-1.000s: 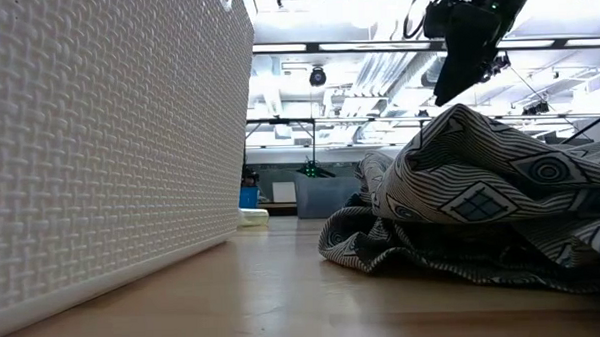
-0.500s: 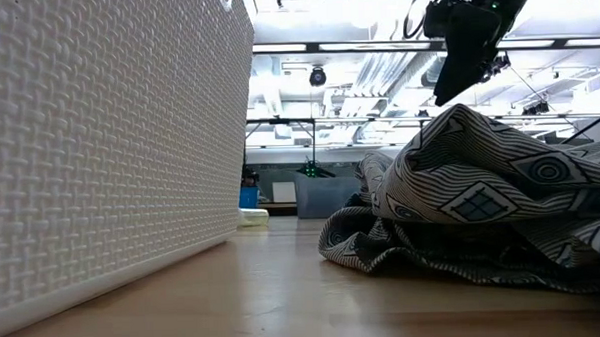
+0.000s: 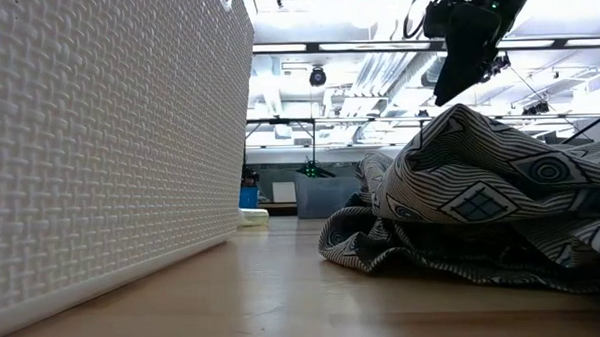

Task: Pick & place medical supplies in basket/bin
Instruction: Put the left yellow pill bottle into the blue basket

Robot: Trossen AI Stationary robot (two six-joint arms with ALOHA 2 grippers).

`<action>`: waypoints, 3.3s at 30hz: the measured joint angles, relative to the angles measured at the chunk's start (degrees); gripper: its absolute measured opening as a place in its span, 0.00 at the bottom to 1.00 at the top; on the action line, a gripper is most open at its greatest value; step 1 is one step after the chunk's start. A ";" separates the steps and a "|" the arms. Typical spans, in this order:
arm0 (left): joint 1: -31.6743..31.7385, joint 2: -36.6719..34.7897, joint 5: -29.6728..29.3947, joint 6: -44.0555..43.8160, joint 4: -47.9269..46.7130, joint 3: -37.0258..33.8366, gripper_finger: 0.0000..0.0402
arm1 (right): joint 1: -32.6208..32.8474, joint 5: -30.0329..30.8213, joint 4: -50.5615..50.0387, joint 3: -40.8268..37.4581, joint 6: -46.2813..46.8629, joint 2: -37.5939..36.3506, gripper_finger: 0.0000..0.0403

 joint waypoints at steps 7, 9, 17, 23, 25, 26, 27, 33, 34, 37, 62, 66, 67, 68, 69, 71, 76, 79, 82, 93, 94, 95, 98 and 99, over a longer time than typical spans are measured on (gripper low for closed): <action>-0.02 0.01 0.83 -8.73 0.08 0.00 0.34 | 0.00 0.00 0.00 0.00 -0.01 0.00 0.58; -0.01 0.02 0.80 -11.69 0.90 0.02 0.34 | 0.00 0.00 0.00 0.00 -0.01 0.00 0.58; -0.02 0.76 -0.67 -12.70 0.99 4.25 0.34 | 0.00 0.00 -0.01 0.02 -0.02 0.00 0.58; -0.02 7.54 -3.87 -12.95 0.23 8.78 0.34 | -0.02 0.00 0.02 0.02 0.00 0.00 0.58; 0.02 10.96 -4.14 -12.93 0.63 11.03 0.34 | -0.02 0.00 0.02 0.02 -0.02 0.00 0.58; 0.04 12.78 -4.14 -12.86 0.59 12.19 0.34 | -0.02 0.00 0.02 0.02 -0.01 0.00 0.58; 0.06 14.60 -4.14 -12.74 0.55 13.39 0.34 | -0.02 0.00 0.02 0.02 -0.02 0.00 0.58; 0.07 25.42 -3.05 -11.56 0.50 21.77 0.34 | -0.02 0.00 0.04 0.02 -0.01 0.02 0.58; 0.07 26.95 -2.64 -11.12 0.49 23.03 0.34 | 0.00 0.00 0.07 0.02 -0.02 0.02 0.58; 0.38 30.75 -1.32 -9.50 0.35 26.44 0.34 | -0.02 0.00 0.10 0.02 0.00 0.02 0.58; 6.19 45.43 1.49 -11.22 -36.76 49.34 0.34 | 0.00 0.00 0.20 0.04 0.00 0.02 0.58; 6.52 46.92 1.63 -8.78 -37.30 49.53 0.34 | -0.01 0.00 0.22 0.04 0.00 0.02 0.58; 6.52 47.41 1.57 -7.65 -37.92 49.53 0.34 | 0.00 0.00 0.22 0.04 0.00 0.02 0.58; 6.52 47.90 1.53 -6.55 -38.39 49.53 0.34 | -0.02 0.00 0.22 0.04 0.00 0.02 0.58; 6.52 48.53 1.53 -5.87 -38.41 49.53 0.34 | 0.00 0.00 0.22 0.04 0.00 0.02 0.58; 6.66 49.85 1.59 -5.96 -38.36 49.53 0.34 | -0.02 0.00 0.22 0.04 -0.01 0.02 0.58; 7.75 54.36 1.50 -12.44 -38.14 51.36 0.34 | -0.02 0.00 0.22 0.04 0.00 0.02 0.58; 7.31 57.82 1.48 -16.50 -38.38 53.25 0.34 | 0.00 0.00 0.26 0.04 0.00 0.02 0.58; 6.41 60.80 1.54 -16.35 -39.32 55.96 0.34 | -0.02 0.00 0.42 0.04 0.00 0.02 0.58; 5.90 66.19 1.51 5.83 -48.62 62.99 0.34 | -0.02 0.00 0.42 0.04 0.00 0.02 0.58; 5.88 66.62 1.75 8.51 -48.45 63.44 0.34 | -0.02 0.00 0.40 0.04 0.00 0.02 0.58; 5.88 67.06 2.12 11.05 -48.50 63.98 0.34 | -0.01 0.00 0.39 0.04 0.00 0.02 0.58; 5.88 68.06 2.37 16.96 -48.80 65.21 0.34 | -0.02 0.01 0.39 0.04 0.00 0.02 0.58; 5.88 68.36 2.25 18.85 -49.32 65.63 0.34 | -0.02 0.00 0.42 0.04 -0.02 0.02 0.58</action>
